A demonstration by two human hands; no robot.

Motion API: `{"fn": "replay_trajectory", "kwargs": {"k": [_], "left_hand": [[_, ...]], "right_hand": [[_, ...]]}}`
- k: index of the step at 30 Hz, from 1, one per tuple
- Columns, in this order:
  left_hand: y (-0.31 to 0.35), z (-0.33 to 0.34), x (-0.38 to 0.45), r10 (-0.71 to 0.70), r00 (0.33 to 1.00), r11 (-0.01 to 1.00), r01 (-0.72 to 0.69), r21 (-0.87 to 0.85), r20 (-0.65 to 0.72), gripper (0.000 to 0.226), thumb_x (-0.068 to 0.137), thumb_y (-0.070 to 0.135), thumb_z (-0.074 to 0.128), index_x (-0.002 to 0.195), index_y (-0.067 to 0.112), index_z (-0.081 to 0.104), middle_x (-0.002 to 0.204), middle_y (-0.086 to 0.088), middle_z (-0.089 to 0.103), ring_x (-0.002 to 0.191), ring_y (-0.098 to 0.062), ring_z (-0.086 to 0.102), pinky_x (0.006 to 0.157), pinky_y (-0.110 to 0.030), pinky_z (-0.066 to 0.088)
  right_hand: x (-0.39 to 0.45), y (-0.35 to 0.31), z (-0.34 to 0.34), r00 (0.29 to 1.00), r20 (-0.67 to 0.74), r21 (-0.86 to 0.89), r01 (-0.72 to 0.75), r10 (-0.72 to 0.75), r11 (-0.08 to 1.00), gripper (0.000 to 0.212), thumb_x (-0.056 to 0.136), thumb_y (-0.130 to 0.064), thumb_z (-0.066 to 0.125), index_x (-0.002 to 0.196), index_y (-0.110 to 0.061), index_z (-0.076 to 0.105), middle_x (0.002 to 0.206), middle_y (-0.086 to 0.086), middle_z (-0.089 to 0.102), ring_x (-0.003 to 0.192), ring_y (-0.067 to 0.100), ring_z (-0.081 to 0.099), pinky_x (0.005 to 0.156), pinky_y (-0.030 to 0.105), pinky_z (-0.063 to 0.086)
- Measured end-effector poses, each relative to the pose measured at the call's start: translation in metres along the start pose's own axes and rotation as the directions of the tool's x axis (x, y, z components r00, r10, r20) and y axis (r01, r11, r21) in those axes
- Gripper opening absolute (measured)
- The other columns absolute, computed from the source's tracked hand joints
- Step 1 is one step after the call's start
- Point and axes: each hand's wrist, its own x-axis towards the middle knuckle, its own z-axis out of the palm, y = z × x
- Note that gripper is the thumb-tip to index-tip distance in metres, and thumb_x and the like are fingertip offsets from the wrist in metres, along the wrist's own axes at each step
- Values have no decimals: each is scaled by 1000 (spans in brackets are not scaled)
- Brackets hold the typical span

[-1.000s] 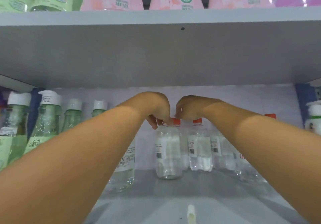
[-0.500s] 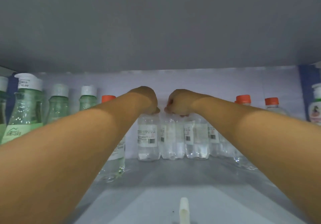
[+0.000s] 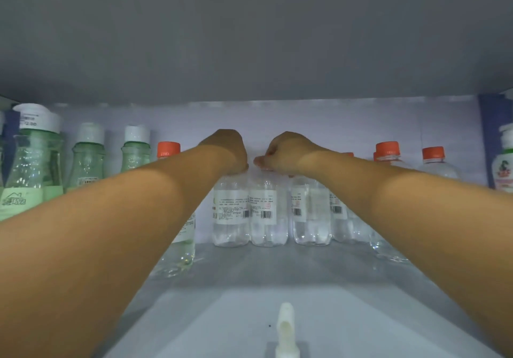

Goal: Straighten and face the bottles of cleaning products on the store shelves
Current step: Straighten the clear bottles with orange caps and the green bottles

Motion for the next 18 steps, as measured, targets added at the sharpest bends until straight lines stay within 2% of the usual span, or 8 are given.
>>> {"fn": "replay_trajectory", "kwargs": {"k": [2, 4, 5, 9, 11, 13, 15, 18], "left_hand": [[-1, -6, -2, -18, 996, 997, 24, -72, 84, 14, 97, 10, 61, 90, 2, 70, 89, -10, 68, 80, -25, 67, 85, -34, 59], [-4, -11, -4, -42, 982, 986, 70, -149, 183, 19, 97, 6, 60, 109, -2, 72, 111, -18, 72, 103, -30, 72, 100, -40, 57], [-6, -11, -5, -49, 978, 984, 82, -157, 203, 21, 98, 6, 60, 113, -3, 71, 114, -18, 72, 107, -31, 71, 102, -39, 56], [-7, -8, -8, -81, 985, 989, 99, -113, 156, 5, 97, 6, 56, 91, 5, 55, 87, -13, 57, 79, -27, 55, 80, -28, 49], [-9, -5, -8, -75, 987, 982, 98, -160, 139, 8, 96, 10, 59, 90, 4, 57, 92, -14, 59, 82, -29, 57, 85, -29, 53], [-12, -5, -9, -81, 987, 964, 113, -239, 140, 15, 98, 15, 61, 98, 1, 66, 104, -14, 68, 93, -30, 68, 97, -36, 58], [-12, -6, -11, -86, 983, 945, 133, -300, 164, 22, 99, 12, 61, 114, -2, 68, 116, -16, 71, 105, -33, 72, 98, -43, 58], [-12, -6, -10, -75, 979, 943, 132, -305, 191, 26, 102, 14, 59, 120, -3, 68, 121, -20, 71, 110, -35, 71, 99, -44, 58]], "right_hand": [[4, 0, 5, 999, -50, -32, -18, 17, 999, 42, 96, -46, 65, 88, -5, 63, 82, 8, 64, 81, 25, 63, 64, 28, 48], [5, -3, 7, 998, -60, -35, -14, 12, 999, 40, 98, -40, 64, 105, -1, 69, 105, 11, 70, 96, 26, 67, 76, 30, 52], [4, -4, 7, 998, -54, -30, -14, 12, 999, 38, 99, -36, 62, 113, -1, 70, 114, 11, 71, 104, 26, 67, 84, 33, 54], [-3, -5, 3, 999, -4, 8, -45, 46, 999, 35, 105, -28, 51, 125, -6, 70, 128, 12, 67, 118, 29, 62, 100, 36, 51], [-5, -3, 1, 999, -12, 46, -43, 43, 998, 32, 102, -25, 56, 125, -8, 70, 127, 13, 69, 119, 30, 64, 100, 36, 52], [-5, -4, 5, 997, -53, 46, -46, 49, 998, 38, 101, -35, 59, 122, -5, 70, 122, 13, 71, 113, 29, 66, 99, 38, 53], [-5, -7, 9, 994, -83, 54, -64, 69, 996, 48, 99, -46, 62, 121, -4, 68, 121, 11, 70, 111, 27, 66, 100, 39, 54], [-2, -11, 11, 993, -88, 50, -74, 78, 996, 42, 100, -40, 63, 122, -4, 67, 124, 10, 68, 114, 26, 65, 101, 38, 53]]}}
